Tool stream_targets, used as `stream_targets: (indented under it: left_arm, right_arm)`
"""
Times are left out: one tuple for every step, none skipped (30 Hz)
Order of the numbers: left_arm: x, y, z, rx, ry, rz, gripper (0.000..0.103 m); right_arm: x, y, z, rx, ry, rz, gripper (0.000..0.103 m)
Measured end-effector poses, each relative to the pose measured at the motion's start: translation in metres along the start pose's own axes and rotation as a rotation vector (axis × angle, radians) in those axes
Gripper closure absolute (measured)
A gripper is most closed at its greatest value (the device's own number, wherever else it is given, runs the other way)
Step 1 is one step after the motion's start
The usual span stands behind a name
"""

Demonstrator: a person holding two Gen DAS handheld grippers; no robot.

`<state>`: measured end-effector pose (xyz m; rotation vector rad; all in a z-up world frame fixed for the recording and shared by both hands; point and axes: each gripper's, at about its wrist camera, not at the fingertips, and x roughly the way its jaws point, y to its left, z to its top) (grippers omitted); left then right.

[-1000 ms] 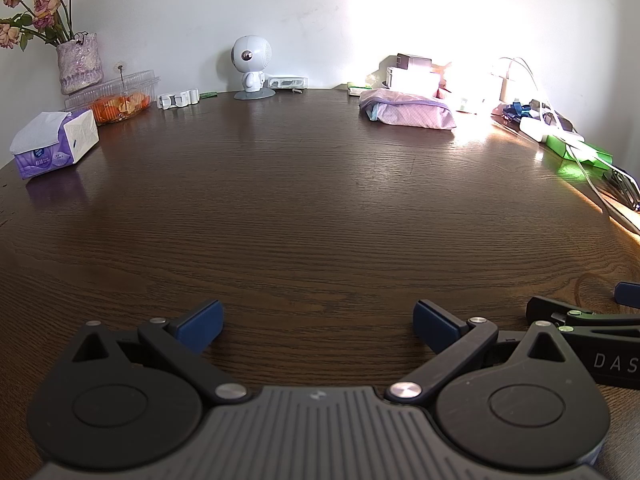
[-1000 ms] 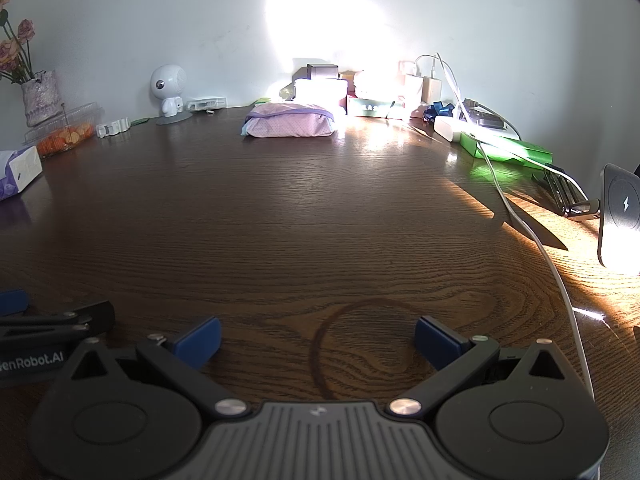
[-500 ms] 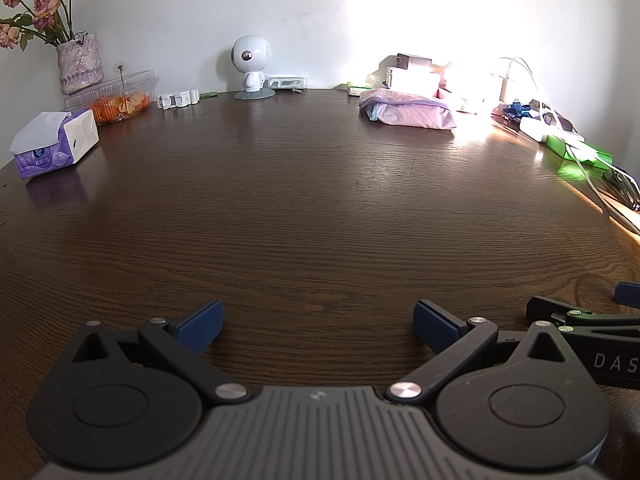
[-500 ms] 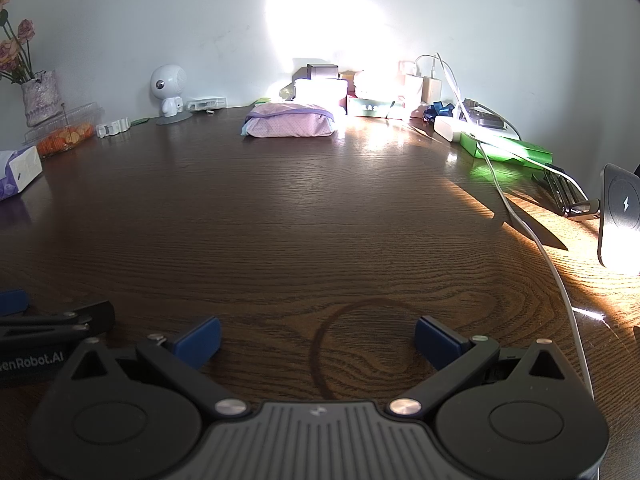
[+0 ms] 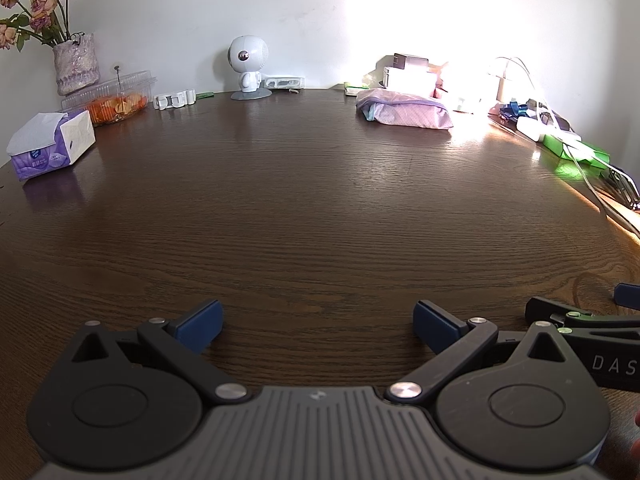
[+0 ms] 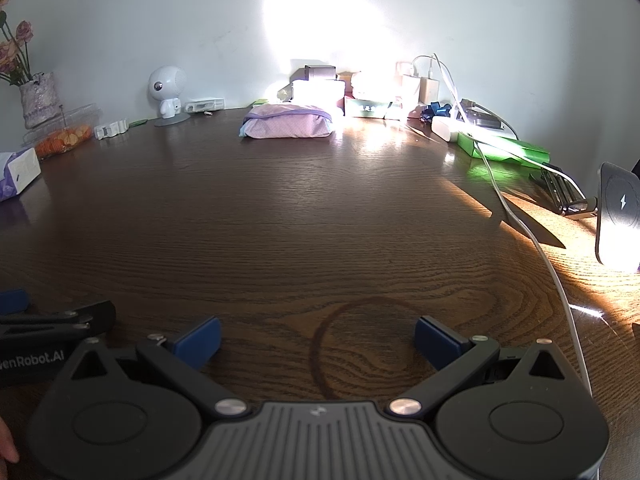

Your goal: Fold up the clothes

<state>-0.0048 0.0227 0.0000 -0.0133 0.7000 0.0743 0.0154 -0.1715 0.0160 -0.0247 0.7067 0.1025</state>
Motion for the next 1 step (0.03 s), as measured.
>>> stream_targets:
  left_arm:
    - [-0.0003, 0.0000, -0.0002, 0.003, 0.000, -0.003, 0.000]
  right_arm:
    - [0.0002, 0.0002, 0.0000, 0.001, 0.000, -0.001, 0.000]
